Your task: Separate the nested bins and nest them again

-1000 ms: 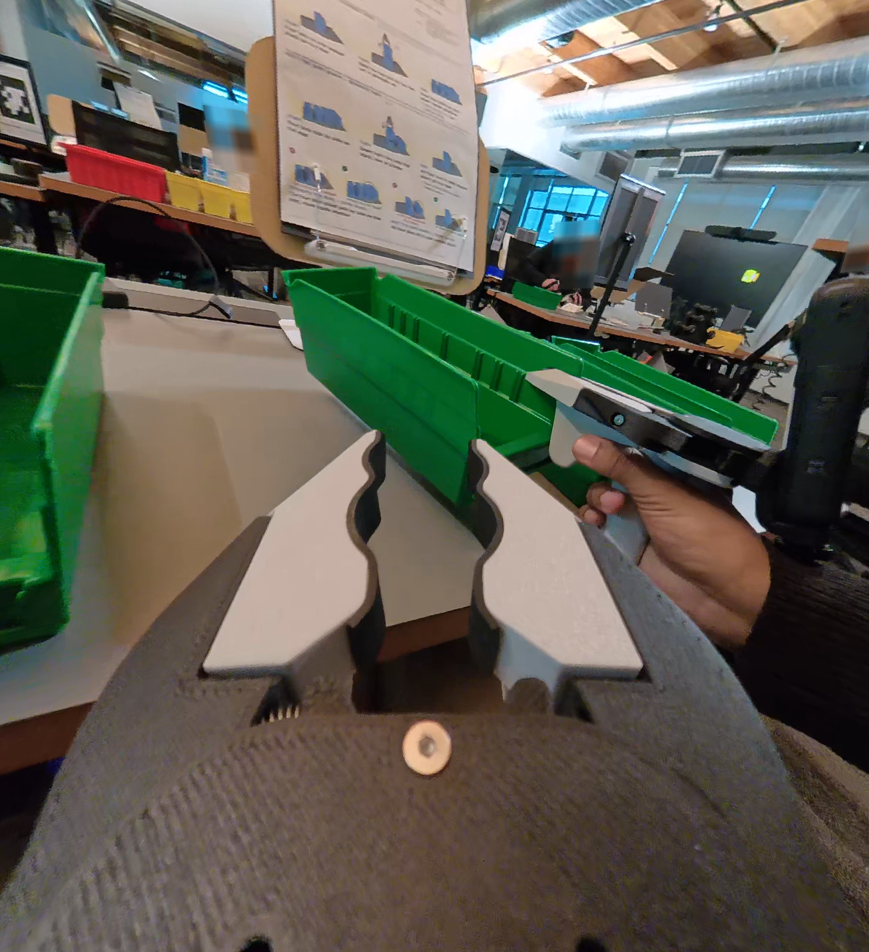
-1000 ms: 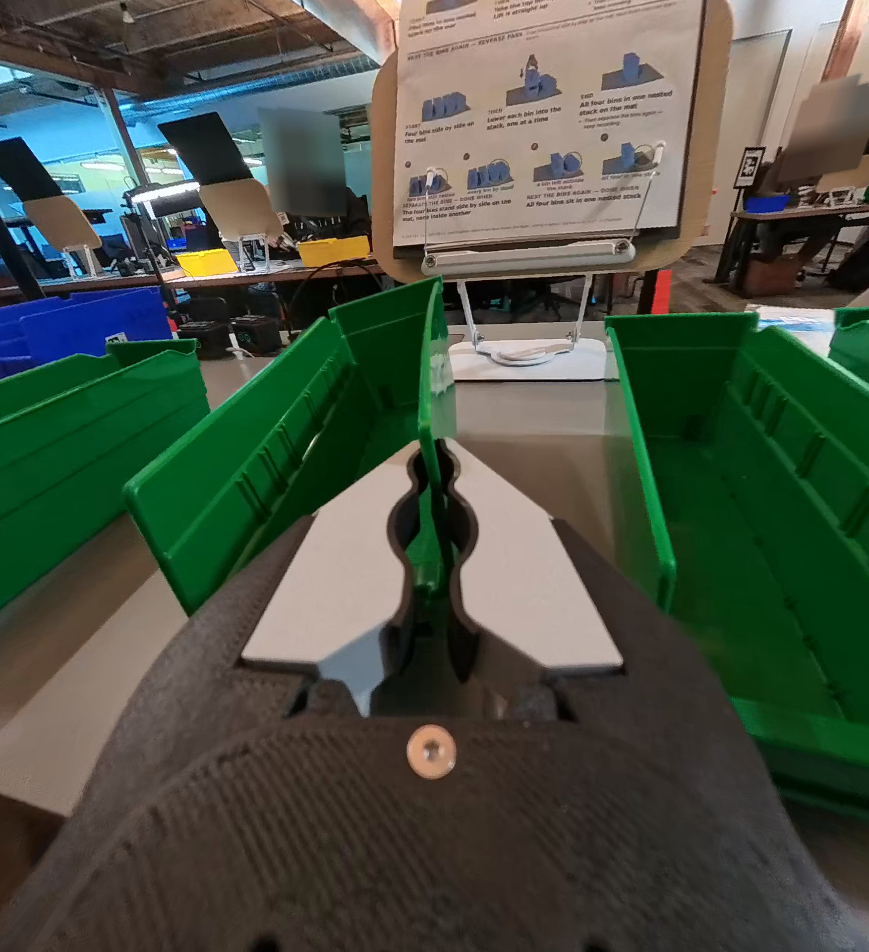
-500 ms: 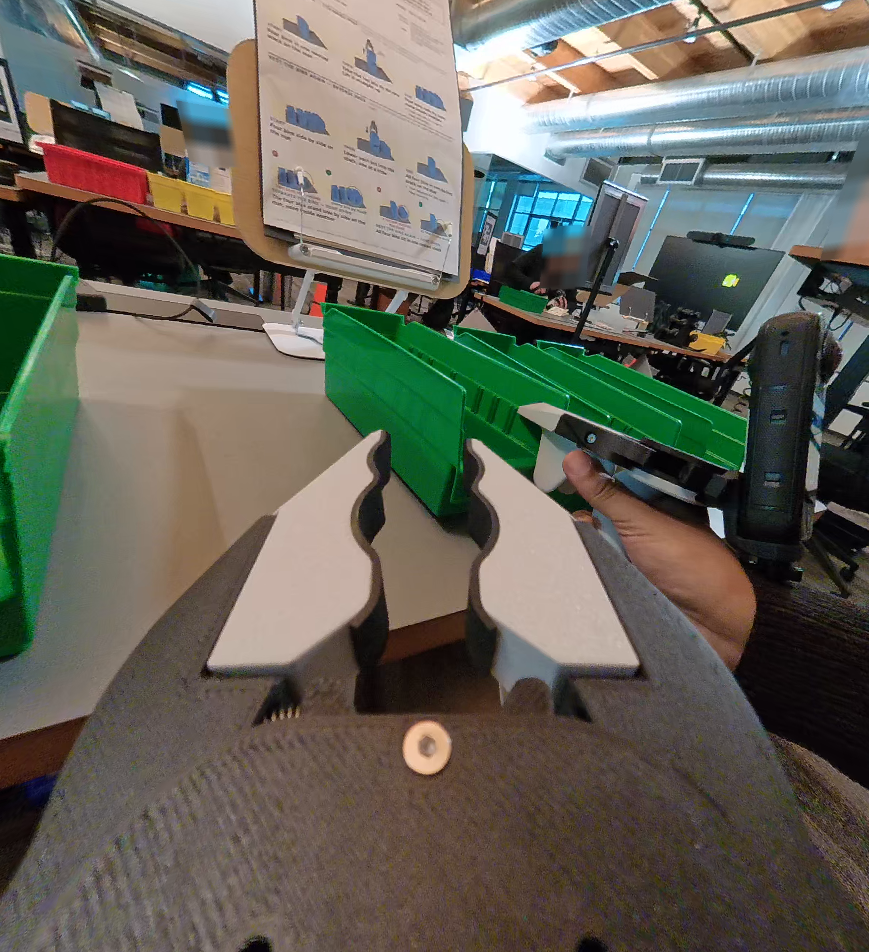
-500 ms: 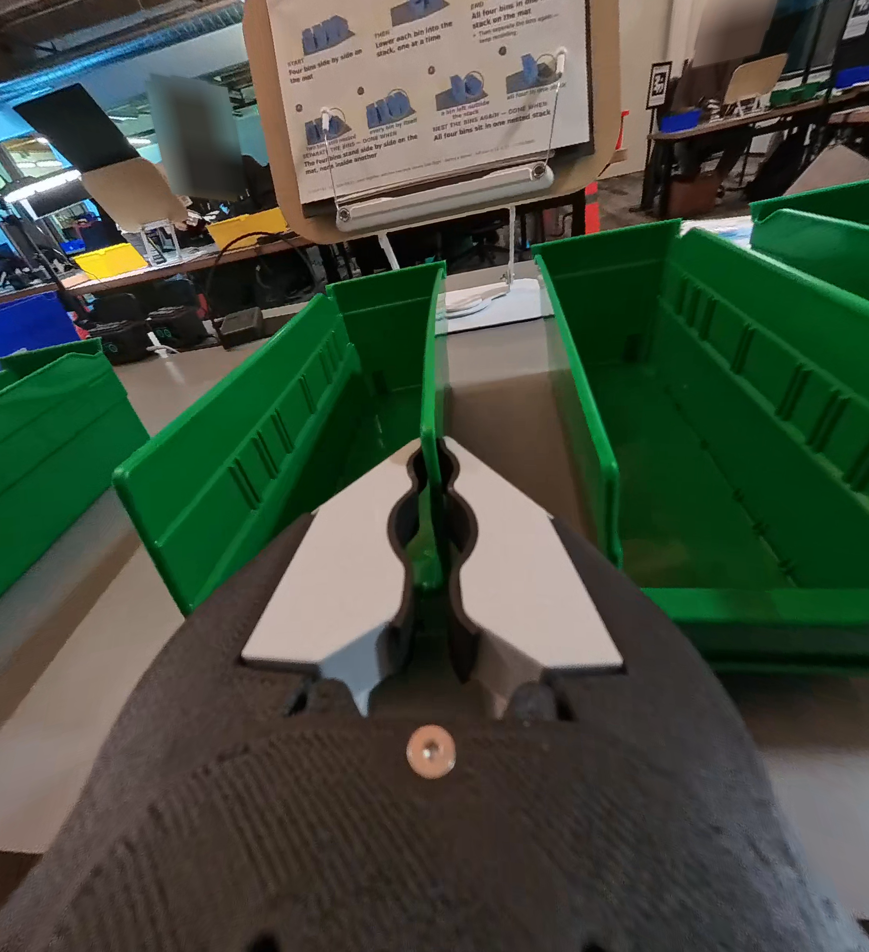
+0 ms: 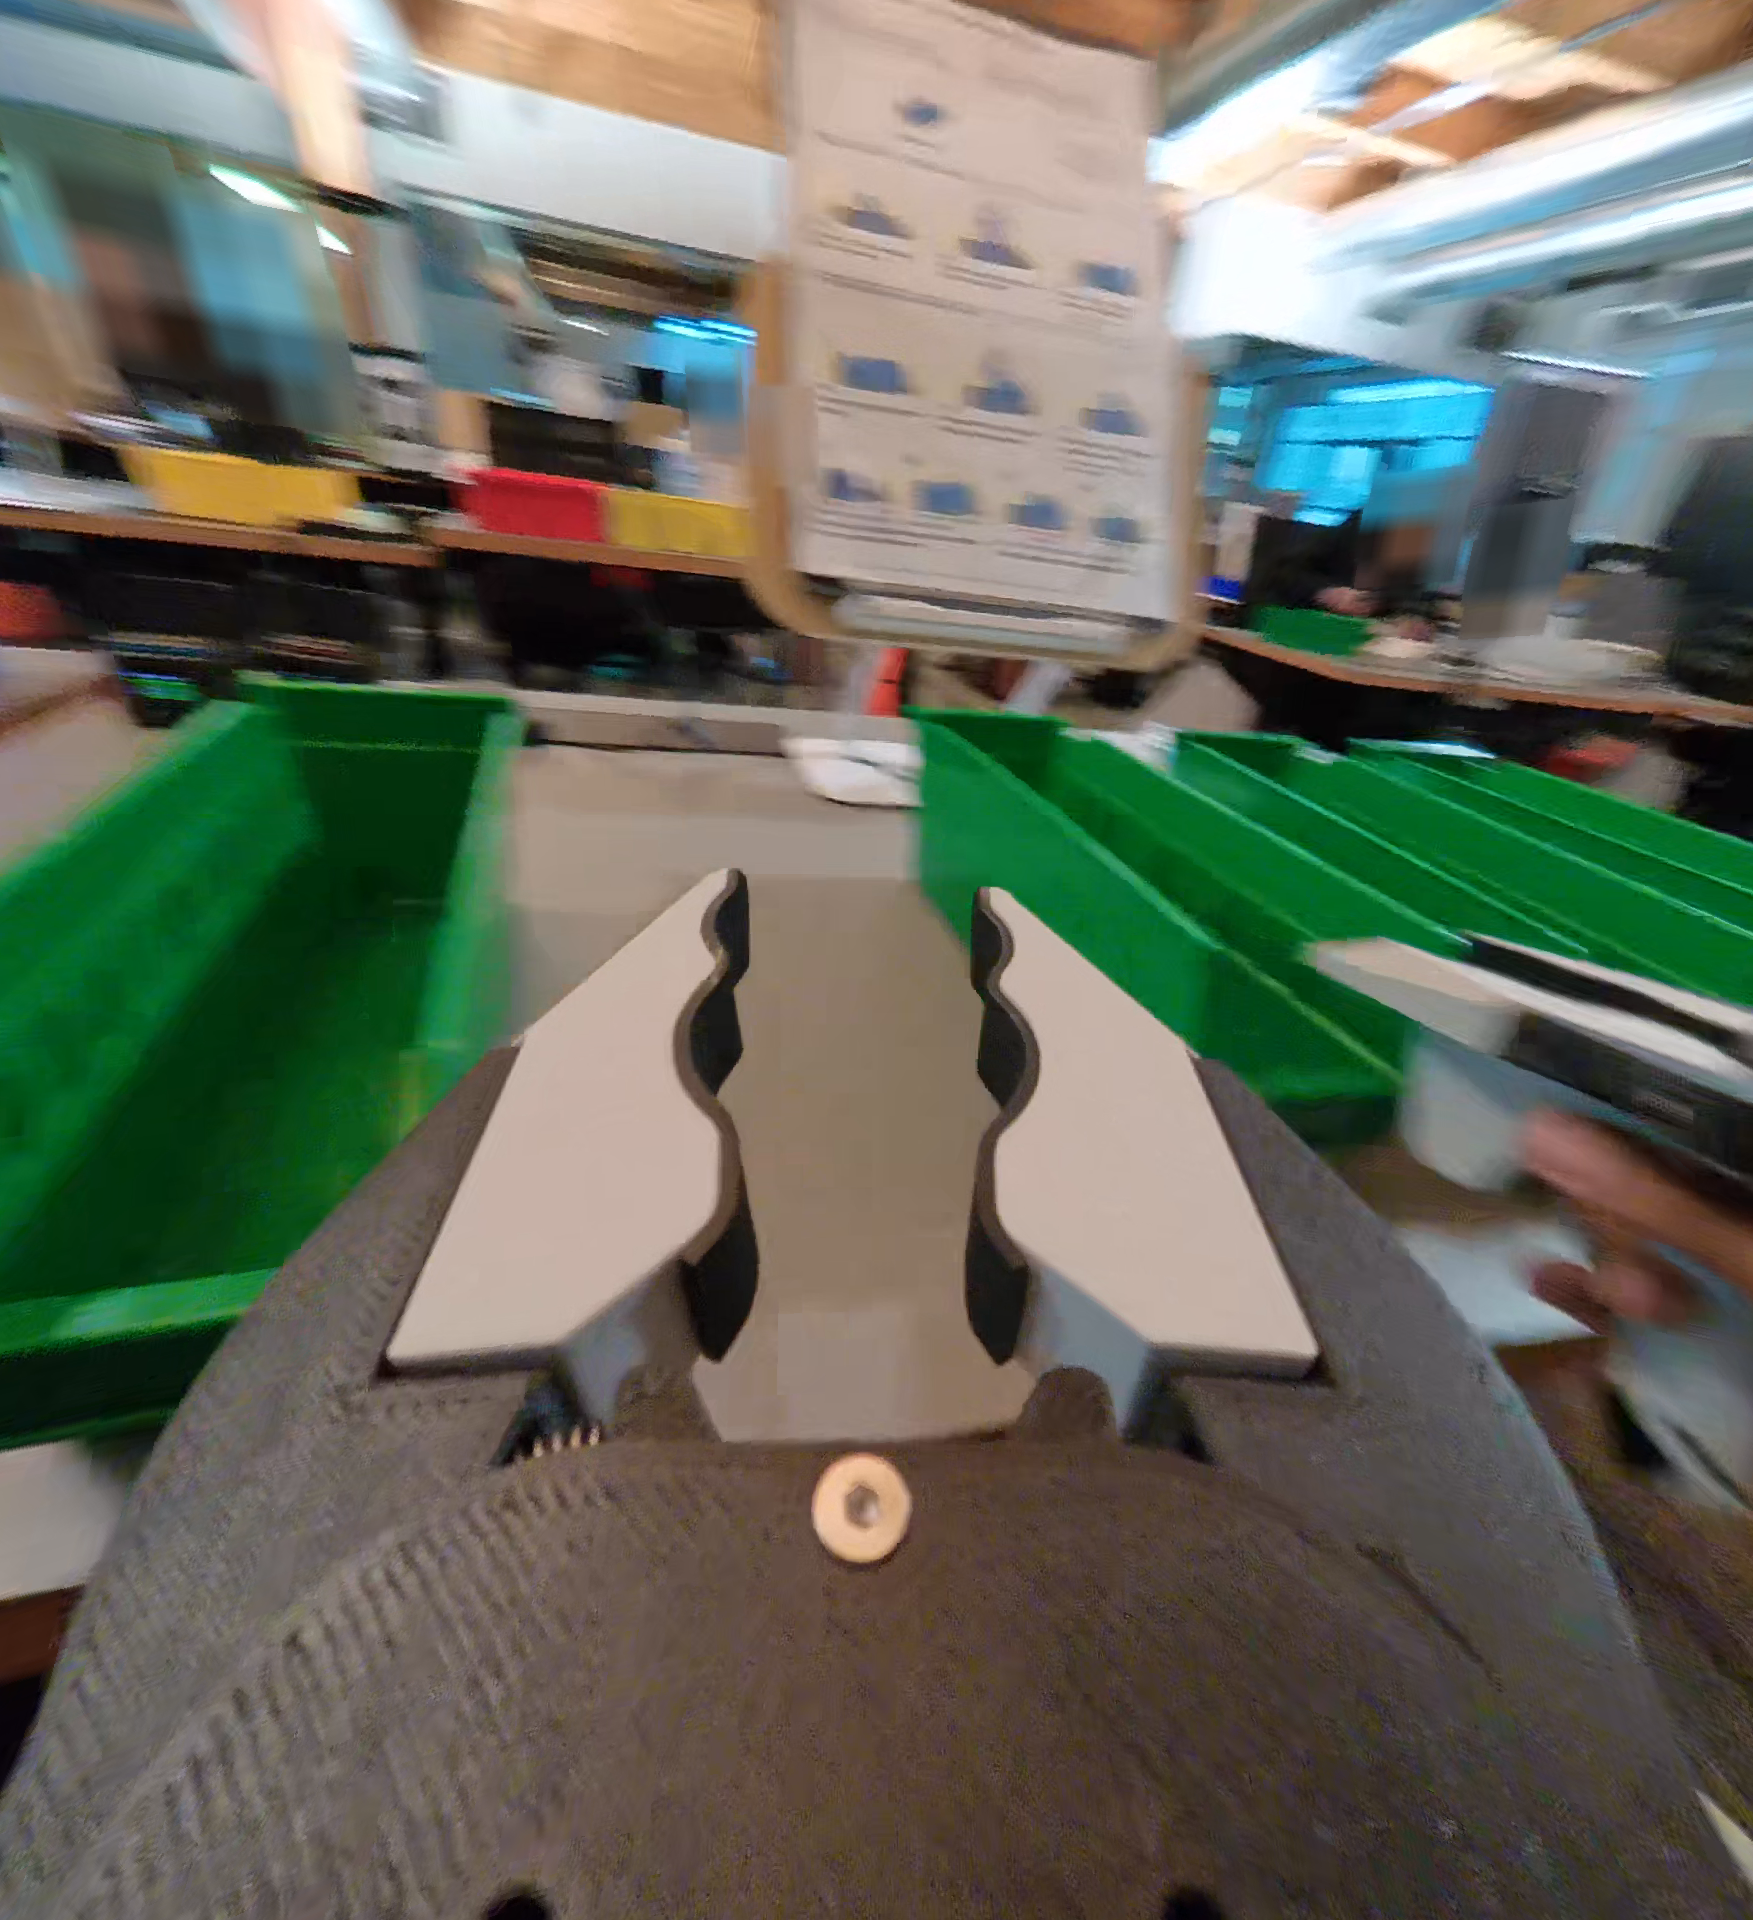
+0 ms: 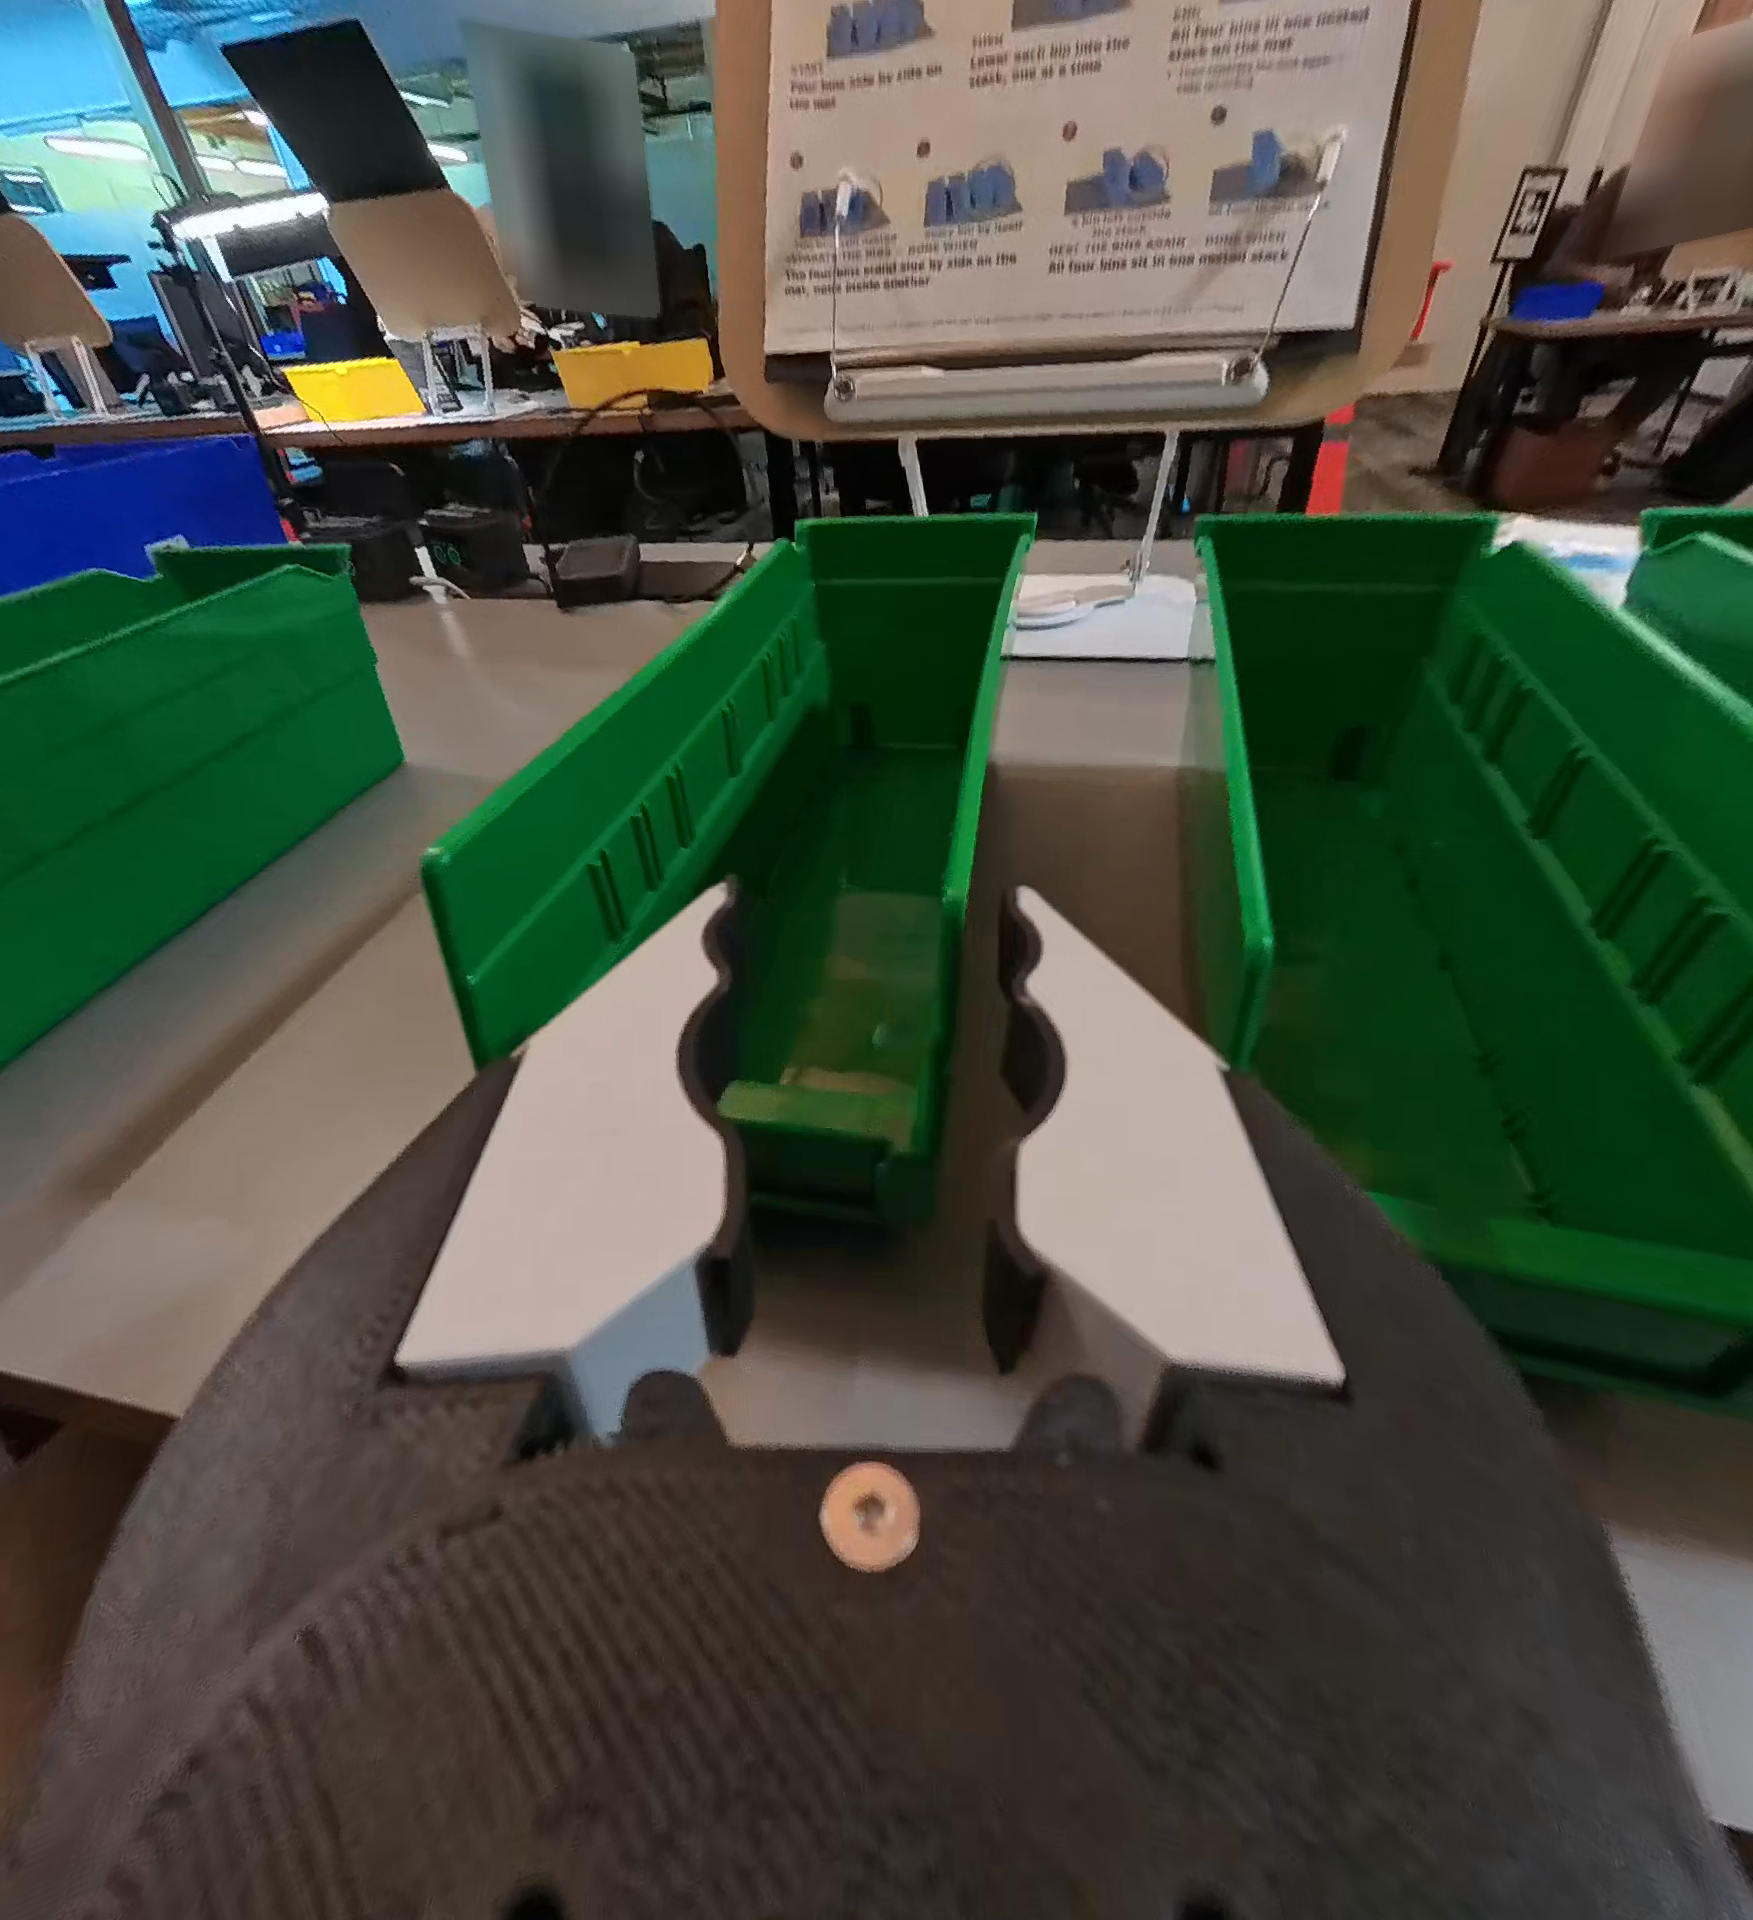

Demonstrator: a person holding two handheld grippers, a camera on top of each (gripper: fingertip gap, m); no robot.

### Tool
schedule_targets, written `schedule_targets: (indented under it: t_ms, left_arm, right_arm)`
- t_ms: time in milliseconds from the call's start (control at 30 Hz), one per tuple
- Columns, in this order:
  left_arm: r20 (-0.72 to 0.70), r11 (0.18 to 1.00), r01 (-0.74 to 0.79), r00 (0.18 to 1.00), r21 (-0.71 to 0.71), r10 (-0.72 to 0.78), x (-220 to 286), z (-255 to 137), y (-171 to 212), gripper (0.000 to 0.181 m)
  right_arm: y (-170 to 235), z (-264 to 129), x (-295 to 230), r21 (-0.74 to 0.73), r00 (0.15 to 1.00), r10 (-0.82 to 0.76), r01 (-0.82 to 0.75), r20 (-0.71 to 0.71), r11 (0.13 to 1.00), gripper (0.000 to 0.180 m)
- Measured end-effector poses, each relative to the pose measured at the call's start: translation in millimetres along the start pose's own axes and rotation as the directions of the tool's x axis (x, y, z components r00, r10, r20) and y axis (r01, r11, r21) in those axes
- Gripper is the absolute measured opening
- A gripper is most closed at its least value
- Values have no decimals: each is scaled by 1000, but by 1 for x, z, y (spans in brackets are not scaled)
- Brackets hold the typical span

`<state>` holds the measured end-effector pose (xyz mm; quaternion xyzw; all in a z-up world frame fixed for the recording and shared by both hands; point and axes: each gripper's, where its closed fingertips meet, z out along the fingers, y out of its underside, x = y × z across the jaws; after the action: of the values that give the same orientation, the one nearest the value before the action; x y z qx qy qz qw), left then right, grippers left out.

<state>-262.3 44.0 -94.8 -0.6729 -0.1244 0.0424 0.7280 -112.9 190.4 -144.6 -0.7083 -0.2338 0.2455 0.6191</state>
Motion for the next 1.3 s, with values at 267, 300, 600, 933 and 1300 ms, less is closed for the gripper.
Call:
schedule_targets:
  t_ms: [267, 300, 600, 933, 1300]
  left_arm:
    - [182, 988, 17, 983, -156, 12, -94, 21, 22, 11]
    - [169, 986, 43, 986, -159, -15, -93, 25, 26, 4]
    - [-4, 978, 71, 997, -198, -73, -58, 67, 34, 0]
    - [-58, 978, 46, 997, -203, -59, -49, 95, 36, 0]
    - [-20, 984, 21, 999, -176, -25, -61, 77, 34, 0]
  right_arm:
    - [-18, -24, -8, 93, 996, -79, 75, 42, 993, 46]
    - [-16, -25, -10, 92, 993, -103, 98, 49, 991, 44]
    - [-9, -51, 10, 68, 987, -159, 157, 27, 985, 33]
    - [-19, -73, 51, 96, 986, -149, 155, -70, 983, 28]
    - [-16, -58, 15, 95, 987, -153, 148, 48, 984, 29]
